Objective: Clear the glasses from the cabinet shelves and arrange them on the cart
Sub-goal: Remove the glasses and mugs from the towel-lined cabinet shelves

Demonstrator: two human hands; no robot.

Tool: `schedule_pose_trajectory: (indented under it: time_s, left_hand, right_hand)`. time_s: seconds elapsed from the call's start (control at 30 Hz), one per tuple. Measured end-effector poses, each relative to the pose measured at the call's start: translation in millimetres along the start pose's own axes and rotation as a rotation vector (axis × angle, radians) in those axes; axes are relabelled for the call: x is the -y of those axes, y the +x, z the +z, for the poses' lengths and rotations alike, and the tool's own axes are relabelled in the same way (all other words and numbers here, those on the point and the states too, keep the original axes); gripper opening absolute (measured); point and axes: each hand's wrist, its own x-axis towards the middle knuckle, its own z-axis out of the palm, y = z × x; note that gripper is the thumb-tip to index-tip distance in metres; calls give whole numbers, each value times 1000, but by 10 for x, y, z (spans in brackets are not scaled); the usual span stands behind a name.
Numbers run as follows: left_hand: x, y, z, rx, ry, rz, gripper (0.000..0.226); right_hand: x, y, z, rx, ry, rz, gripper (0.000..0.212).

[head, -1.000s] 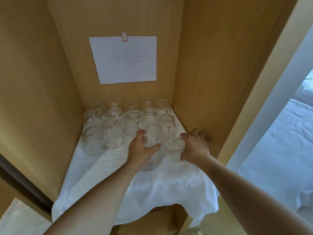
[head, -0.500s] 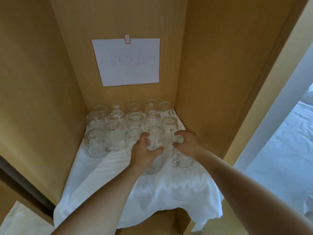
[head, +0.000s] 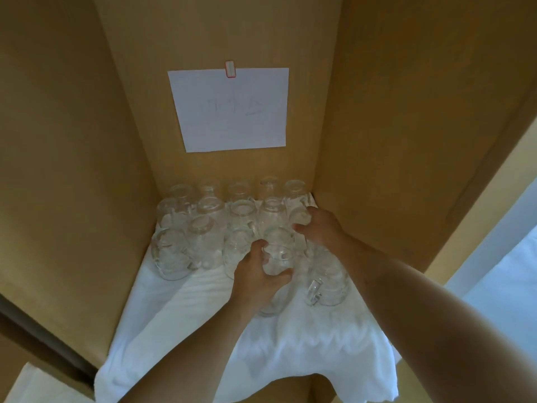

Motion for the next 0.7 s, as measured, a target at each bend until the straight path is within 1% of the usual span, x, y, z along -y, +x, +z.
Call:
schedule_pose_trajectory:
  time_s: [0.1,0.17,0.27,0.4,0.47,0.53,0.6,0.7]
  left_hand:
    - [26,14,2,-8,0,7,89]
    - [38,26,2,-6,0,8,89]
    - [36,17,3,4,-15,-12,92]
    - [21,3,-19,4,-9,-9,92]
    - [21,1,-29,5,-3,-2,89]
    - [24,5,-27,3,0,6,85]
    - [9,15,-20,-3,11,9,84]
    - [0,25,-10,-5,30,17,83]
  right_hand:
    - [-32,137,76,-39,-93,-24,70]
    - [-38,182,105,-52,-69,-11,69]
    - [-53,220,97,-1,-28,-2,66]
    - [-58,150,13,67,-84,-28,62]
    - [-26,70,-3,54,-101,22,63]
    - [7,-37,-20,43,-214,120,66]
    - [-5,-172,-35,111,-360,167,71]
    - [-58,-374,-51,242,-407,193,73]
